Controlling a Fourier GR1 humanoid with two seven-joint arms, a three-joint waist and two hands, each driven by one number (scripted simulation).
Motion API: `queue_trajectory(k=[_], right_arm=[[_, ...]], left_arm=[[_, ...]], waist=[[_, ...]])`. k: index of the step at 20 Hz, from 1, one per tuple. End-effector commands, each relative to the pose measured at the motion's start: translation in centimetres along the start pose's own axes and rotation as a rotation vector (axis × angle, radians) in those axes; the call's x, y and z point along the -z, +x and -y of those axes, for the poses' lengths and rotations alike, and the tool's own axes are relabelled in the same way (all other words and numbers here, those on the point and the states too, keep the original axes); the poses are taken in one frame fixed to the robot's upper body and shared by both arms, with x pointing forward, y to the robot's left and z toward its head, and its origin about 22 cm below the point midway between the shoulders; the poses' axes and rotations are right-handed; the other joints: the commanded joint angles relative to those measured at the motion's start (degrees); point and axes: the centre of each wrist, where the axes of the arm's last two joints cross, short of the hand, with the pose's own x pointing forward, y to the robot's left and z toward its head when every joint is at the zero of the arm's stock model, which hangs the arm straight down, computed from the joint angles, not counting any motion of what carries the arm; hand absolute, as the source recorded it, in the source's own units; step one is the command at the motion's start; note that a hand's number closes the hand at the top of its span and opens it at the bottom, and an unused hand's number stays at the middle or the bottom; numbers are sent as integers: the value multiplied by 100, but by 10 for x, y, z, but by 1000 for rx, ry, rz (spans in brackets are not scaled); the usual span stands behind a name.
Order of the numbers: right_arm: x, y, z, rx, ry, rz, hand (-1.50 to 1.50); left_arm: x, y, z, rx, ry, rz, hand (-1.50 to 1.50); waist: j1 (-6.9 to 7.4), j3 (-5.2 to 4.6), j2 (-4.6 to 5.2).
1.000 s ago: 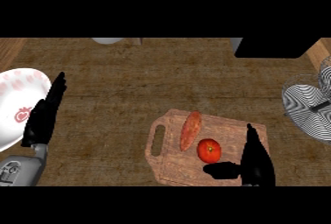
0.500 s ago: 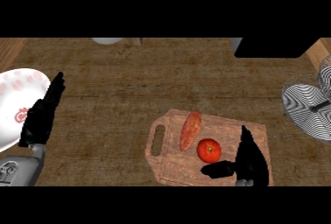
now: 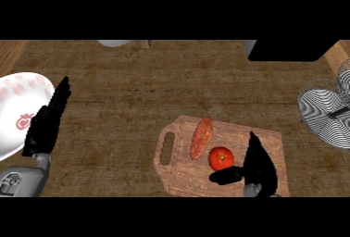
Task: Pick the tomato from the cutting board and place it in the tiered basket
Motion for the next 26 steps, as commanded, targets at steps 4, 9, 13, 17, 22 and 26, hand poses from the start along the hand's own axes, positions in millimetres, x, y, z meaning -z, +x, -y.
queue_trajectory(k=[4,9,13,17,22,26], right_arm=[[-2,19,-2,56,55,-198,-150],[9,8,-20,66,84,-244,-150],[8,26,-17,-102,180,-129,150],[-9,35,-32,-147,106,-118,150],[1,32,-21,44,103,-114,150],[-13,43,-18,101,45,-86,150]], left_arm=[[13,2,-3,-5,17,-15,0],[-9,-5,-7,-8,-17,6,0],[-2,-6,-9,9,-4,1,0],[-1,3,-4,10,0,-21,0],[-12,-2,-13,0,-7,-5,0],[0,7,-7,9,1,0,0]], waist=[[-64,2,12],[23,7,-10],[-24,5,-1],[-10,5,-10],[-8,8,-21],[-34,6,-17]])
